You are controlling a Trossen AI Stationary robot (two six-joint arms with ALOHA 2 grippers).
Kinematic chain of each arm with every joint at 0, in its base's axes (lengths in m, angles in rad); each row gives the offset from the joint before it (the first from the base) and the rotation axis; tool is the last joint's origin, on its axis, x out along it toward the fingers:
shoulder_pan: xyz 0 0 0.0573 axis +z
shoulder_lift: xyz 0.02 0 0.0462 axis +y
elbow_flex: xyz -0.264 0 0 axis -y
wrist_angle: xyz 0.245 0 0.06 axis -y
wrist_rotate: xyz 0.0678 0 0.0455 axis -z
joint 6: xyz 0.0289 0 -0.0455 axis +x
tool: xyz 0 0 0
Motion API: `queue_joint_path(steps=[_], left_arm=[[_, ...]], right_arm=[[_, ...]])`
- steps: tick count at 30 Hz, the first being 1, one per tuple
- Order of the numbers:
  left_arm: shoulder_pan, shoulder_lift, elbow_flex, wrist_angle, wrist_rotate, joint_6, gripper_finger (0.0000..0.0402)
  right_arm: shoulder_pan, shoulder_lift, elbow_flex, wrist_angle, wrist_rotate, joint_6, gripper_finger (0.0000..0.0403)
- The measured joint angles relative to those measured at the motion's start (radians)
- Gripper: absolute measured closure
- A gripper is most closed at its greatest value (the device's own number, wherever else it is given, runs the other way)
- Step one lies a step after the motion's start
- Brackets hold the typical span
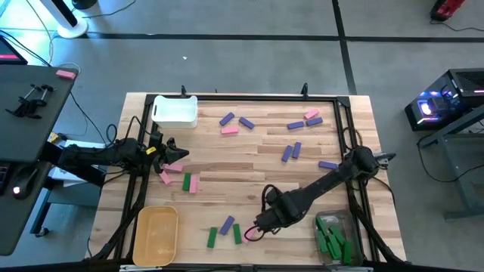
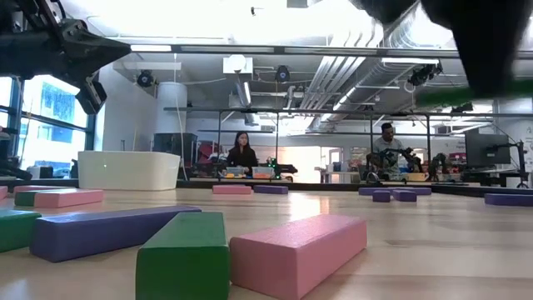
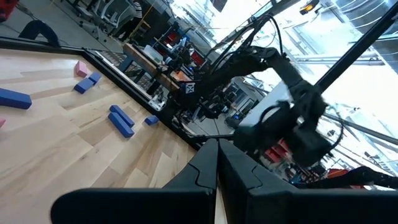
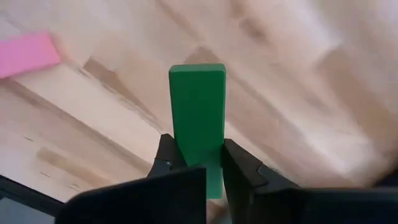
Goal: Sort blocks
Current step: Put the green wooden block into the black bin
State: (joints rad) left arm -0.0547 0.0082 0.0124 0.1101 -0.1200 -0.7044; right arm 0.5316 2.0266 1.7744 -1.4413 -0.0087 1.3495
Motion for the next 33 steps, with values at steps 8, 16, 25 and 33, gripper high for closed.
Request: queue_joint_path(steps=[8, 16, 25, 33], left_arm=[[0.0, -0.001, 0.0, 0.018, 0.002, -0.001, 0.04], [0.0, 0.0, 0.0, 0.022, -0.001, 0.0, 0.04], [0.001, 0.0, 0.0, 0.015, -0.025, -0.001, 0.04], [0.002, 0.0, 0.0, 0.014, -0.026, 0.01, 0.04]], right_arm=[[0.139, -0.065, 0.032, -0.138, -0.117, 0.177, 0.0401], [0.396, -0.261, -0.231, 0.052, -0.208, 0.775, 0.0402], [0.469, -0.459, -0.551, 0.361, -0.209, 0.921, 0.0403], [0.457, -0.461, -0.66, 0.427, -0.294, 0.842, 0.0387]])
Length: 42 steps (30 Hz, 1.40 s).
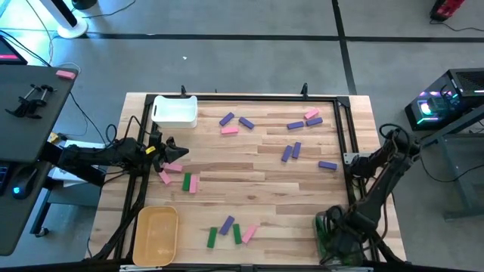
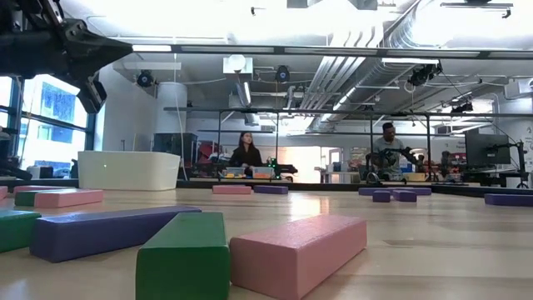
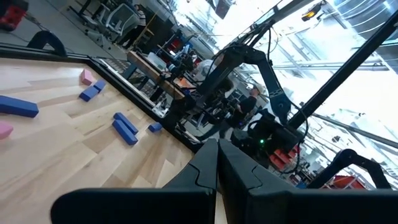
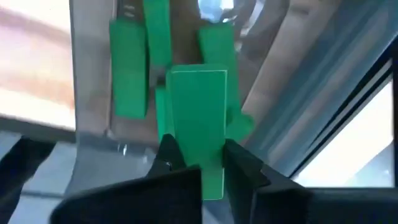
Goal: Sort blocks
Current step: Put the green wooden block into the black bin
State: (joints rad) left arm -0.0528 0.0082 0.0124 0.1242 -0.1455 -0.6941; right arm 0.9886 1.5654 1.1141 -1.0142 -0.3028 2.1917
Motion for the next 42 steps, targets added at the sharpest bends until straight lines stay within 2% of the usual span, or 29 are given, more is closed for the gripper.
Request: queue_joint_path(steps=[3, 7, 9, 13, 15, 18, 22, 26, 29, 32, 36, 38, 42], left_arm=[[0.0, 0.0, 0.0, 0.0, -0.005, 0.0, 0.04], [0.0, 0.0, 0.0, 0.0, -0.024, 0.022, 0.04], [0.0, 0.0, 0.0, 0.0, -0.026, 0.033, 0.04], [0.0, 0.0, 0.0, 0.0, -0.032, 0.034, 0.04], [0.0, 0.0, 0.0, 0.003, -0.048, 0.028, 0.0399], [0.0, 0.001, 0.012, -0.004, -0.039, -0.022, 0.0382], [0.0, 0.047, 0.084, -0.064, 0.028, -0.033, 0.0332], [0.0, 0.194, 0.261, -0.299, 0.133, 0.011, 0.0267], [0.0, 0.377, 0.437, -0.562, 0.209, 0.089, 0.0224], [-0.001, 0.59, 0.619, -0.846, 0.214, 0.125, 0.0197], [-0.001, 0.858, 0.792, -1.138, 0.207, -0.011, 0.0188], [-0.012, 0.966, 0.818, -1.198, 0.208, -0.075, 0.0189], [-0.067, 1.136, 0.819, -1.185, 0.186, -0.236, 0.0189]], right_arm=[[-0.003, -0.001, 0.002, -0.003, 0.014, -0.017, 0.0353], [-0.008, -0.002, 0.019, 0.012, -0.003, -0.063, 0.0281], [-0.008, -0.002, 0.029, 0.019, -0.052, -0.098, 0.0242], [-0.008, -0.002, 0.088, 0.039, -0.226, -0.194, 0.0186], [-0.007, -0.002, 0.144, 0.02, -0.221, -0.205, 0.0172], [-0.01, -0.002, 0.249, -0.061, -0.061, -0.179, 0.0166], [-0.037, -0.003, 0.381, -0.21, 0.352, -0.081, 0.0164], [-0.107, -0.003, 0.443, -0.367, 0.772, -0.002, 0.0164], [-0.193, -0.003, 0.449, -0.449, 0.982, -0.019, 0.0164], [-0.306, -0.002, 0.443, -0.468, 1.051, -0.11, 0.0164], [-0.469, -0.002, 0.441, -0.44, 0.956, -0.368, 0.0164], [-0.538, -0.002, 0.441, -0.406, 0.93, -0.545, 0.0164], [-0.645, -0.002, 0.441, -0.362, 0.909, -0.895, 0.0164]])
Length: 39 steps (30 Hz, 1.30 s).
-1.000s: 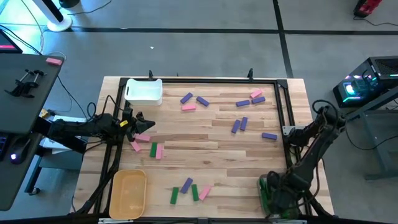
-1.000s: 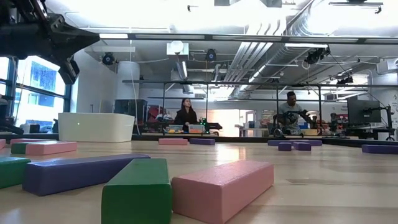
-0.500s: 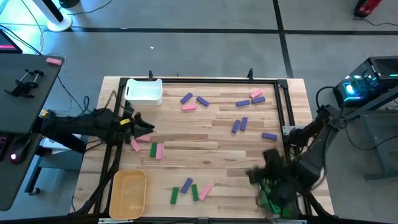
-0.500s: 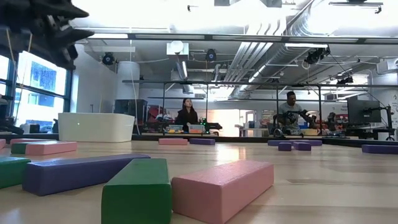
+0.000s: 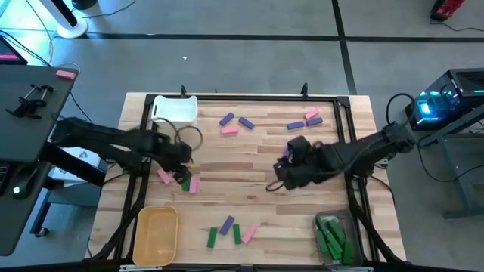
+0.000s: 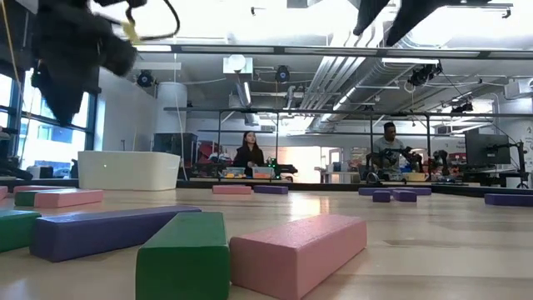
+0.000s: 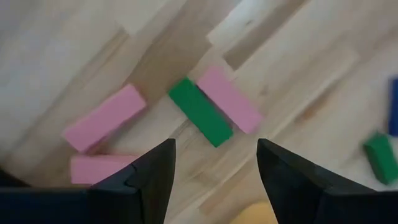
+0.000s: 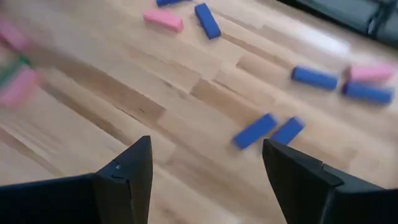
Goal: Sort blocks
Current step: Put the green wooden block into the black bin
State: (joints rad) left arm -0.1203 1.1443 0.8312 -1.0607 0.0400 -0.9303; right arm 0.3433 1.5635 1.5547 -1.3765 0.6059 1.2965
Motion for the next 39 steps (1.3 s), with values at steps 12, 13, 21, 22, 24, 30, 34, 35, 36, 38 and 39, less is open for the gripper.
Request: queue_joint_path(steps=[12, 13, 21, 22, 24, 30, 34, 35, 36, 38, 39], left_arm=[[-0.208, 0.162, 0.0, 0.126, -0.122, -0.594, 0.019], [-0.216, 0.17, 0.001, 0.121, -0.12, -0.608, 0.019], [-0.202, 0.269, 0.0, 0.014, -0.154, -0.611, 0.019], [-0.195, 0.279, 0.0, 0.026, -0.153, -0.594, 0.019], [-0.184, 0.299, 0.0, 0.05, -0.15, -0.557, 0.019], [-0.167, 0.361, 0.0, 0.093, -0.147, -0.507, 0.019], [-0.173, 0.383, 0.0, 0.094, -0.129, -0.517, 0.019], [-0.178, 0.385, 0.0, 0.095, -0.128, -0.52, 0.019], [-0.181, 0.386, -0.002, 0.097, -0.128, -0.524, 0.019], [-0.188, 0.386, -0.021, 0.107, -0.128, -0.539, 0.019], [-0.191, 0.384, -0.036, 0.119, -0.128, -0.55, 0.019]], right_arm=[[-0.233, -0.217, -0.417, 0.511, -0.376, -0.661, 0.0171], [-0.246, -0.25, -0.464, 0.557, -0.416, -0.663, 0.0171], [-0.196, -0.42, -0.711, 0.83, -0.502, -0.413, 0.0171], [-0.181, -0.427, -0.728, 0.857, -0.498, -0.391, 0.0171], [-0.156, -0.429, -0.751, 0.903, -0.481, -0.356, 0.0171], [-0.123, -0.418, -0.786, 0.981, -0.446, -0.292, 0.0171], [-0.121, -0.418, -0.787, 0.993, -0.423, -0.275, 0.0171], [-0.121, -0.418, -0.787, 0.994, -0.419, -0.276, 0.0171], [-0.121, -0.418, -0.787, 0.994, -0.415, -0.276, 0.0171], [-0.121, -0.418, -0.787, 0.995, -0.415, -0.276, 0.0171], [-0.121, -0.418, -0.787, 0.994, -0.415, -0.275, 0.0171]])
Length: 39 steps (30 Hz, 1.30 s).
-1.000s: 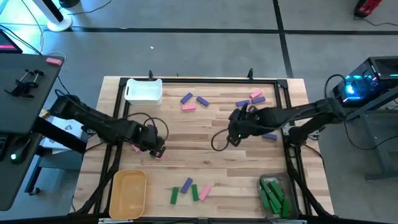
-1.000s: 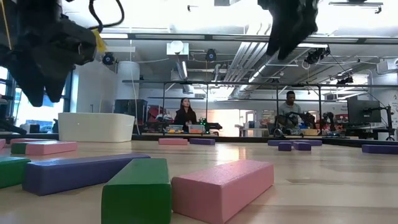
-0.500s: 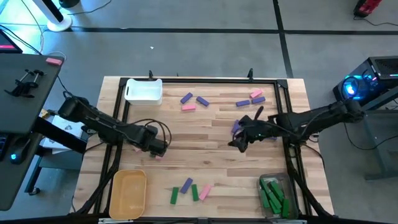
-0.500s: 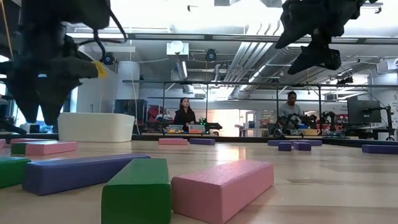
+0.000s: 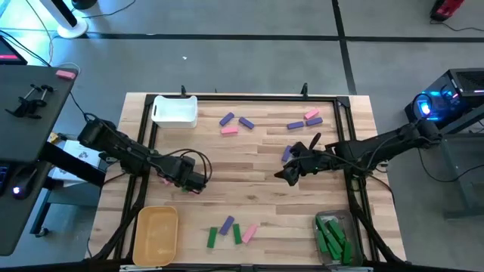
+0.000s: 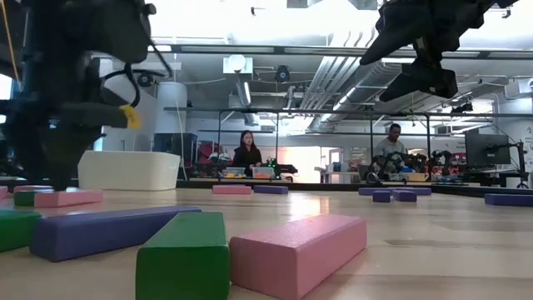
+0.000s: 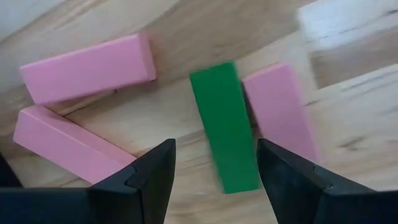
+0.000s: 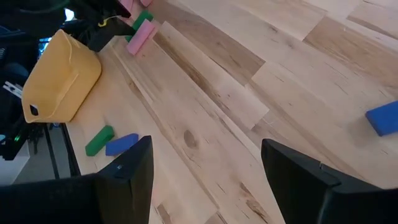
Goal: Sort blocks
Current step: Put the green wooden block into the black bin
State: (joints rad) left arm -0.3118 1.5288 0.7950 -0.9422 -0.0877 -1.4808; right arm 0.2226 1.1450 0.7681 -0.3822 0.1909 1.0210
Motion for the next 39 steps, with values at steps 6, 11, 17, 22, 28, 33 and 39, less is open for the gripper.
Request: queue_joint_path(steps=[6, 11, 17, 22, 28, 33, 39], left_arm=[[-0.004, -0.011, -0.086, 0.124, 0.052, -0.029, 0.019], [0.0, -0.01, -0.092, 0.141, 0.046, 0.035, 0.019], [0.026, -0.01, -0.092, 0.155, 0.071, 0.253, 0.0228], [0.026, -0.023, -0.089, 0.149, 0.095, 0.319, 0.0349], [-0.001, -0.163, -0.051, -0.007, 0.07, 0.328, 0.035], [-0.034, -0.307, 0.031, -0.034, -0.08, 0.447, 0.035], [-0.012, -0.281, 0.205, -0.017, -0.184, 0.775, 0.035]], right_arm=[[0.0, 0.0, 0.0, 0.003, 0.003, -0.005, 0.0171], [0.0, 0.0, 0.0, 0.003, 0.007, 0.0, 0.0171], [0.0, 0.0, 0.0, 0.003, 0.017, -0.005, 0.0171], [0.001, 0.0, 0.0, 0.004, 0.016, -0.007, 0.0171], [0.003, -0.001, 0.023, 0.053, 0.007, -0.019, 0.0171], [-0.01, -0.002, 0.044, 0.248, 0.006, -0.024, 0.0171], [-0.058, 0.027, 0.045, 0.384, 0.001, 0.231, 0.0171]])
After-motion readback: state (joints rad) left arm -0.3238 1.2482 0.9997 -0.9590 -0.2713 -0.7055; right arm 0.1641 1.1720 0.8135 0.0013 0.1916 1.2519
